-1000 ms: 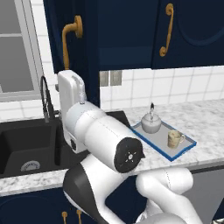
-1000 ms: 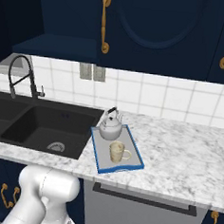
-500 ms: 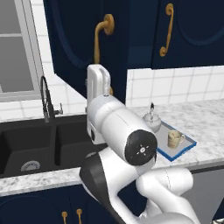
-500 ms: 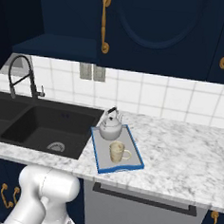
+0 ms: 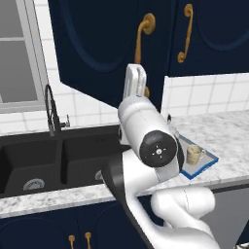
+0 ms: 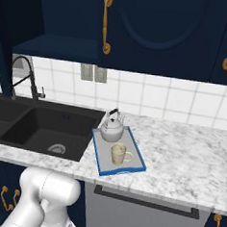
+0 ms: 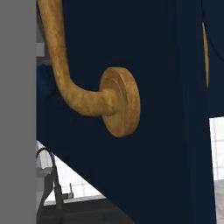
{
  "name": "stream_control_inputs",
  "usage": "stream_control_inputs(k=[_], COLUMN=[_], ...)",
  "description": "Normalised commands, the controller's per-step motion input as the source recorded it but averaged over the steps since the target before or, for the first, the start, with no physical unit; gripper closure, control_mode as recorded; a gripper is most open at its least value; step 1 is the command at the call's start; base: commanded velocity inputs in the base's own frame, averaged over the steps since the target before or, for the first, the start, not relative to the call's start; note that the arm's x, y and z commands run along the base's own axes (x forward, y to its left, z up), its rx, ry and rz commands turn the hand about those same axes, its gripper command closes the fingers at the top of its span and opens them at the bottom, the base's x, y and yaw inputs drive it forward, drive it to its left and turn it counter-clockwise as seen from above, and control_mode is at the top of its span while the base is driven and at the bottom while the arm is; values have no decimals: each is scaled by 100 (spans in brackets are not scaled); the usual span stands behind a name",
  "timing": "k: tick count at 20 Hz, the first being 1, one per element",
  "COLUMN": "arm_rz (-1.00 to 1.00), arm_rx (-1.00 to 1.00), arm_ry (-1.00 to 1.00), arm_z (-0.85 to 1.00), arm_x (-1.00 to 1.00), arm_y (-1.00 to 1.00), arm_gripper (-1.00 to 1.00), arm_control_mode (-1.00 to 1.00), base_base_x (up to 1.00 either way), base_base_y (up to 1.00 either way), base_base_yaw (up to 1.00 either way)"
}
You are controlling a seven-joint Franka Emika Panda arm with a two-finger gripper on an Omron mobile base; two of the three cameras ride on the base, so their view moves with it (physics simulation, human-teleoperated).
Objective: Pick the kettle from the counter and place it on the tray. Then pick the mug from the cabinet and place it on the tray. Then close the cabinet doors.
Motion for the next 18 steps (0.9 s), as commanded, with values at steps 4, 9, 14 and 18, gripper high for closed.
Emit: stream_control_inputs(k=[4,9,14,18], arm_rz=[-18,-10,-9,-10], arm_rx=[0,0,-1,-1], arm_ry=[10,13,4,8], arm_z=[-12,-11,-23,-22], arm_x=[63,86,99,93], arm_y=[-61,-41,-26,-43], arm_gripper=[-100,-100,-100,-100], arm_control_mode=[-100,-100,-100,-100], base_base_x=[0,0,0,0], base_base_y=[0,0,0,0], base_base_yaw=[0,0,0,0])
